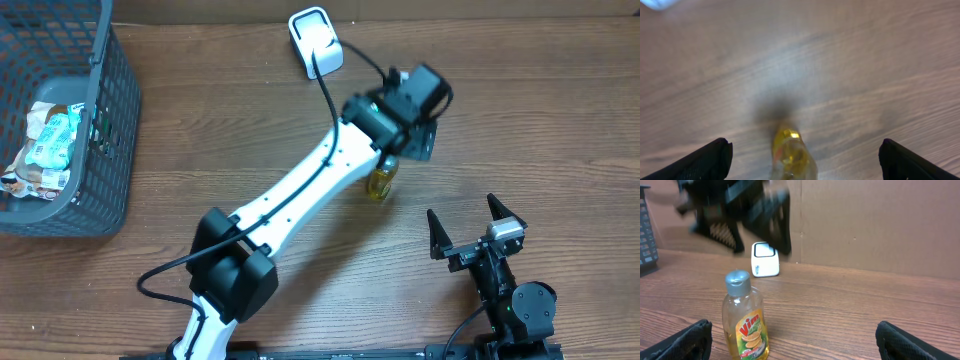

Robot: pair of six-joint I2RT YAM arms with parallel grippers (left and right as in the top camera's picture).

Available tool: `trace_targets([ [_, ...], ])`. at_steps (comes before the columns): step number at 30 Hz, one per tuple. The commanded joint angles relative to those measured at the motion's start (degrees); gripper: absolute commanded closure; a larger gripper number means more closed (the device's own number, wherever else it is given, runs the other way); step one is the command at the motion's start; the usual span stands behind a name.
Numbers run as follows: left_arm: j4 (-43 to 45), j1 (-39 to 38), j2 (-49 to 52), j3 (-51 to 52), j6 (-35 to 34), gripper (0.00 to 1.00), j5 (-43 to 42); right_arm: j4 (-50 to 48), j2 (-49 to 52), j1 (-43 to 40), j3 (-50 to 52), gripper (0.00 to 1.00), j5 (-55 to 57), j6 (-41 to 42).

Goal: Scan the item barcode
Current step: 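Lower the Vim bottle onto the table and open the left gripper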

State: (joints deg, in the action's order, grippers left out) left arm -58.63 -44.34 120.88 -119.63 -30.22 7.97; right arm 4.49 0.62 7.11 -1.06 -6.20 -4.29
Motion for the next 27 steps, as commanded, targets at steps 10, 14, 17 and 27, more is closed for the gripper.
trace_targets([
  [10, -19.82, 13.33, -2.19, -21.77, 11.63, 0.96, 1.09, -0.26, -0.39, -0.11, 0.61, 0.00, -0.31, -0.09],
  [14, -27.76, 19.78, -3.04, -27.43, 11.63, 0.96, 3.63, -0.26, -0.39, -0.11, 0.61, 0.00, -0.31, -0.09],
  [17, -31.78, 25.14, -4.52, -30.80, 11.65, 0.96, 3.61, -0.26, -0.39, -0.11, 0.61, 0.00, -0.33, -0.09],
  [27, -32.46, 46.34, -12.22, -32.79, 13.62, 0.96, 4.48, -0.28, -0.39, -0.11, 0.61, 0.00, -0.33, -0.09],
])
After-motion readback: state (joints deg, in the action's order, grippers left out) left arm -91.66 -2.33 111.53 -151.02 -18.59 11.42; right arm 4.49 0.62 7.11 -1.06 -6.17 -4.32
